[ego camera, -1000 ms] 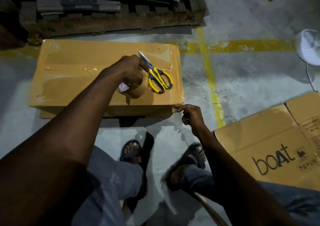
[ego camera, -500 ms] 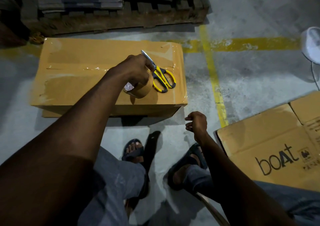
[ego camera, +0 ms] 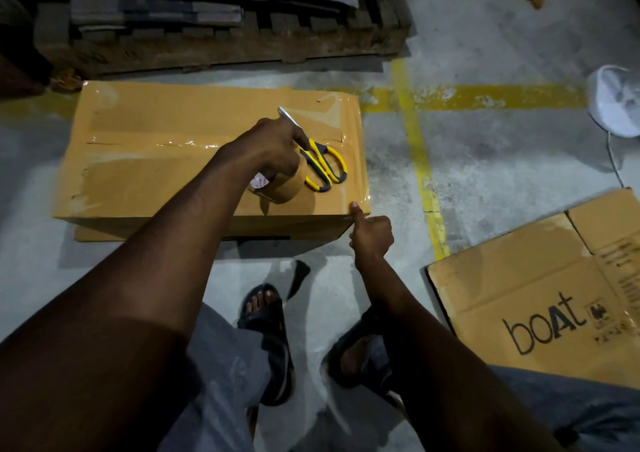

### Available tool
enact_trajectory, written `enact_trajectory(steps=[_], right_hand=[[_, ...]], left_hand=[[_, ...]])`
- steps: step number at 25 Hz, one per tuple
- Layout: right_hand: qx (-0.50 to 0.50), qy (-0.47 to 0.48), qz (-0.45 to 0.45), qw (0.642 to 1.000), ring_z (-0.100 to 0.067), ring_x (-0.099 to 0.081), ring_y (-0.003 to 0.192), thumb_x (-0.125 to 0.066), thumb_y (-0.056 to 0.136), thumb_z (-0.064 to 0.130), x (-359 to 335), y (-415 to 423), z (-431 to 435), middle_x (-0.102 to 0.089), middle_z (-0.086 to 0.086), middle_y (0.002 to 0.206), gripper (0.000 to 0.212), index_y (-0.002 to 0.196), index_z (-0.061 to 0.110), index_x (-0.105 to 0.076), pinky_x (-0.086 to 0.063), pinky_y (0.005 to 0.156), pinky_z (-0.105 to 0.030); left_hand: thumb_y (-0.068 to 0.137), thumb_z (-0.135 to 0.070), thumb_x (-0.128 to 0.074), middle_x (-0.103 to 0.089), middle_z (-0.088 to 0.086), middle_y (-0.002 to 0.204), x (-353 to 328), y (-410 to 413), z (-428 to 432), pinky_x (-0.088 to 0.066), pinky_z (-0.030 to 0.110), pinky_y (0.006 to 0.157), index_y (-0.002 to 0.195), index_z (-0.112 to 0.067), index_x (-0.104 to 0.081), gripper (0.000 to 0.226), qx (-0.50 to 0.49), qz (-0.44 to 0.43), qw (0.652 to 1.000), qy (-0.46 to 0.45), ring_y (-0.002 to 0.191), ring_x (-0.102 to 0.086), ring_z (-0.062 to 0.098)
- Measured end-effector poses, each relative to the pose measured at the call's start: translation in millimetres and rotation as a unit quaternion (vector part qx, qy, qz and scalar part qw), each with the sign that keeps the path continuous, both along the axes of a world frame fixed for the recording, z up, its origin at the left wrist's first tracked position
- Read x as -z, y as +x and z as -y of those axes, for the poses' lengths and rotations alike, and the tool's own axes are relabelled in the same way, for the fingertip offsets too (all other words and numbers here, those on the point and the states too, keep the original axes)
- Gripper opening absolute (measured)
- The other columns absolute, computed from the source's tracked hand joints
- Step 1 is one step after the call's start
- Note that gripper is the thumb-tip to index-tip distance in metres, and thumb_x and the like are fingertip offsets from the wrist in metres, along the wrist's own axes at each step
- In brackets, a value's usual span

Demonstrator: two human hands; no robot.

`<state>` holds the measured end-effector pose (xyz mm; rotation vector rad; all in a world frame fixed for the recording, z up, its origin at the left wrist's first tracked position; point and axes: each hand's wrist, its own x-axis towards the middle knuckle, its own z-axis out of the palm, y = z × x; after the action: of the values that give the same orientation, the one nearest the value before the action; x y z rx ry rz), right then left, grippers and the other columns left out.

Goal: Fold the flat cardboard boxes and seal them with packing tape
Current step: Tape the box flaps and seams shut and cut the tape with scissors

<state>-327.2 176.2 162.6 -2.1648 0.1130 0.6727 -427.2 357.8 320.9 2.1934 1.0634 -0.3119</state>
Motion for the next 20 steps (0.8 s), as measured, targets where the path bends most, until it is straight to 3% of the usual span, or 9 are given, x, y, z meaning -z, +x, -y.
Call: enact_trajectory(steps=[4, 7, 9, 11, 12, 14, 16, 18, 20], right_hand=[[0.032, -0.02, 0.045, 0.998, -0.025, -0.062, 0.092, -0.076, 0.08, 0.047, -3.1, -2.0, -2.7, -0.069, -0.01, 0.098, 0.046, 0.096, 0.005, -0.067, -0.04, 0.076, -0.027], [0.068, -0.028, 0.058, 0.996, -0.026, -0.055, 0.105, -0.079, 0.077, 0.043, -16.9, -7.0, -6.8, -0.055, -0.008, 0.118, 0.053, 0.113, 0.011, -0.056, -0.042, 0.083, -0.037], [-0.018, -0.072, 0.18, 0.981, -0.03, -0.049, 0.119, -0.078, 0.077, 0.039, -19.3, -3.0, -7.6, -0.047, -0.009, 0.13, 0.061, 0.125, 0.015, -0.049, -0.043, 0.091, -0.045], [-0.205, -0.078, 0.33, 0.918, -0.032, -0.043, 0.131, -0.065, 0.085, 0.035, -15.9, 8.6, -14.8, -0.047, -0.012, 0.141, 0.058, 0.136, 0.012, -0.048, -0.039, 0.101, -0.046], [-0.298, -0.083, 0.362, 0.879, -0.033, -0.039, 0.135, -0.056, 0.089, 0.036, -13.1, 16.2, -25.0, -0.044, -0.015, 0.146, 0.059, 0.14, 0.009, -0.046, -0.035, 0.105, -0.047], [-0.427, -0.107, 0.327, 0.836, -0.036, -0.028, 0.143, -0.04, 0.098, 0.038, -9.2, 27.5, -52.2, -0.028, -0.019, 0.157, 0.061, 0.149, 0.005, -0.032, -0.031, 0.111, -0.052], [-0.443, -0.107, 0.237, 0.858, -0.036, -0.023, 0.146, -0.03, 0.104, 0.04, -9.3, 33.3, -76.0, -0.015, -0.018, 0.162, 0.061, 0.154, 0.005, -0.019, -0.029, 0.112, -0.053], [-0.386, -0.096, 0.158, 0.904, -0.038, -0.036, 0.139, -0.027, 0.105, 0.045, -5.8, 50.1, -92.4, -0.031, -0.022, 0.155, 0.06, 0.15, 0.005, -0.026, -0.034, 0.109, -0.052], [-0.35, -0.121, 0.102, 0.923, -0.04, -0.048, 0.128, -0.021, 0.105, 0.048, -2.8, 71.8, -103.6, -0.049, -0.025, 0.139, 0.058, 0.137, 0.005, -0.043, -0.038, 0.104, -0.05]], left_hand=[[0.078, -0.004, -0.07, -0.052, 0.013, 0.135, 0.5, -0.2, 0.8, -0.039, 0.025, 0.062, 0.127, -0.029, -0.061, 0.056, 0.004, 0.002, 1.0, 0.003, 0.092, -0.048, 0.021], [0.078, -0.004, -0.07, -0.051, 0.011, 0.136, 0.0, 0.2, 1.1, -0.036, 0.023, 0.055, 0.127, -0.029, -0.06, 0.056, -0.001, -0.004, 1.0, -0.005, 0.091, -0.048, 0.021], [0.079, -0.004, -0.069, -0.051, 0.011, 0.135, 0.5, -0.1, -0.3, -0.035, 0.02, 0.05, 0.126, -0.029, -0.06, 0.055, -0.006, 0.001, 1.0, -0.01, 0.091, -0.049, 0.021], [0.079, -0.003, -0.067, -0.052, 0.012, 0.134, 0.9, 0.0, -0.8, -0.04, 0.021, 0.054, 0.128, -0.028, -0.06, 0.055, -0.017, 0.013, 1.0, -0.006, 0.092, -0.053, 0.023], [0.08, -0.004, -0.066, -0.052, 0.012, 0.134, 1.7, 0.9, -1.4, -0.043, 0.023, 0.061, 0.128, -0.028, -0.06, 0.054, -0.026, 0.02, 0.999, 0.0, 0.097, -0.055, 0.026], [0.079, -0.004, -0.064, -0.053, 0.012, 0.135, 4.5, 2.9, -3.2, -0.042, 0.026, 0.075, 0.128, -0.029, -0.06, 0.055, -0.041, 0.031, 0.998, 0.022, 0.111, -0.055, 0.03], [0.077, -0.004, -0.063, -0.052, 0.013, 0.136, 6.2, 5.2, -6.3, -0.039, 0.026, 0.079, 0.127, -0.03, -0.061, 0.056, -0.061, 0.041, 0.997, 0.027, 0.116, -0.053, 0.033], [0.076, -0.003, -0.062, -0.051, 0.013, 0.136, 7.7, 6.3, -10.5, -0.038, 0.025, 0.08, 0.127, -0.031, -0.061, 0.058, -0.076, 0.046, 0.996, 0.024, 0.117, -0.052, 0.033], [0.075, -0.003, -0.06, -0.052, 0.013, 0.135, 9.4, 6.6, -12.9, -0.038, 0.025, 0.08, 0.127, -0.03, -0.061, 0.058, -0.077, 0.052, 0.995, 0.025, 0.118, -0.052, 0.032]])
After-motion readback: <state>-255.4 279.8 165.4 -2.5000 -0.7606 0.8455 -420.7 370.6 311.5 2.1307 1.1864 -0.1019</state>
